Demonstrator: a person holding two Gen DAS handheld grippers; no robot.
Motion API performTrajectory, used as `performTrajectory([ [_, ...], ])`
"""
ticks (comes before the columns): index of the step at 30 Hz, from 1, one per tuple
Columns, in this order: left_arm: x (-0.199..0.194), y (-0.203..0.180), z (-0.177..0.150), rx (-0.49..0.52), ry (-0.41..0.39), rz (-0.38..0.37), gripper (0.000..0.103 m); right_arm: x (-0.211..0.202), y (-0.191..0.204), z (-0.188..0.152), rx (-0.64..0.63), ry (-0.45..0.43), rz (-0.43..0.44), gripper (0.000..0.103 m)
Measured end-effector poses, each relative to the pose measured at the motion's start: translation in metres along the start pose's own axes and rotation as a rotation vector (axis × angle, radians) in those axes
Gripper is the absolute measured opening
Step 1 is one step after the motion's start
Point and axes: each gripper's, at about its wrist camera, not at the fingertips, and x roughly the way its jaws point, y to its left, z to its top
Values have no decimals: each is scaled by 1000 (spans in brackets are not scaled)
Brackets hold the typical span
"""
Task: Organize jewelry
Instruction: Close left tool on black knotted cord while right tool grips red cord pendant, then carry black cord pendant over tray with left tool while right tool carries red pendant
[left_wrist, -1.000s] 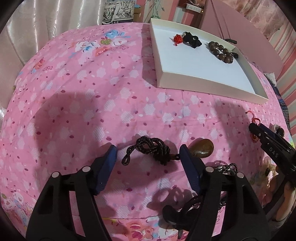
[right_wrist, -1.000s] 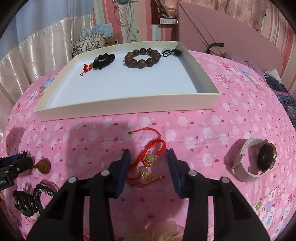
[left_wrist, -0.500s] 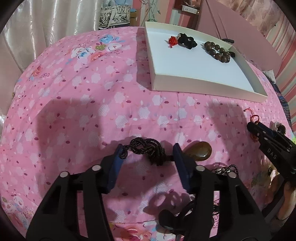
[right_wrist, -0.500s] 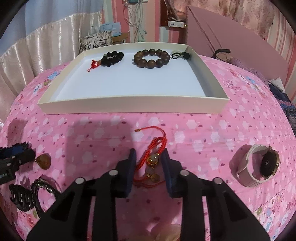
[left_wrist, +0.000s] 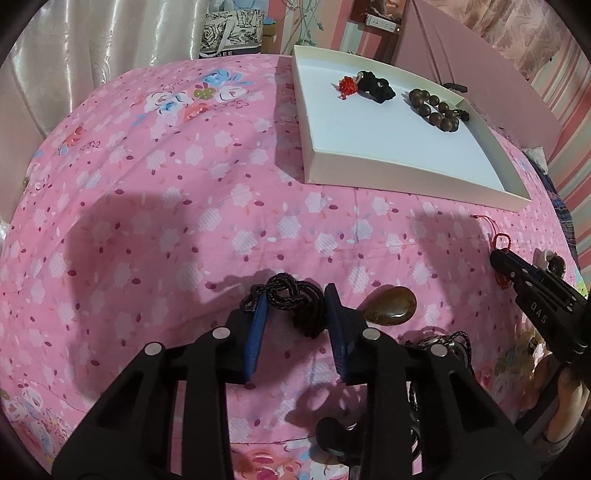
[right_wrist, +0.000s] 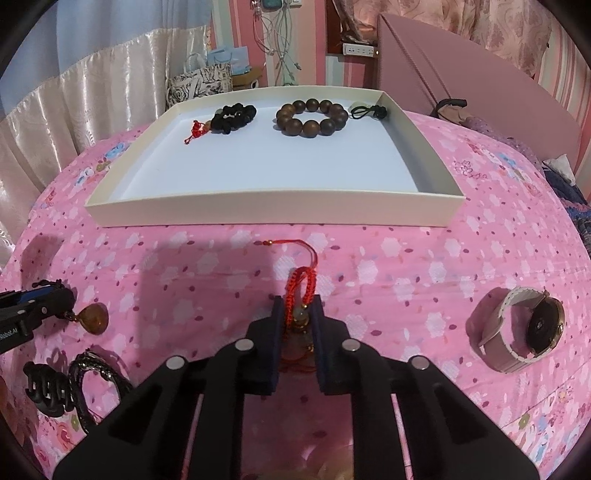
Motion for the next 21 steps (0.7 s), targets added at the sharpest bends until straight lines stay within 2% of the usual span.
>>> performTrajectory([
  [21,-9,-2,-1,6,-39,-21,22,-3,-7,-1,41,-21,16,13],
])
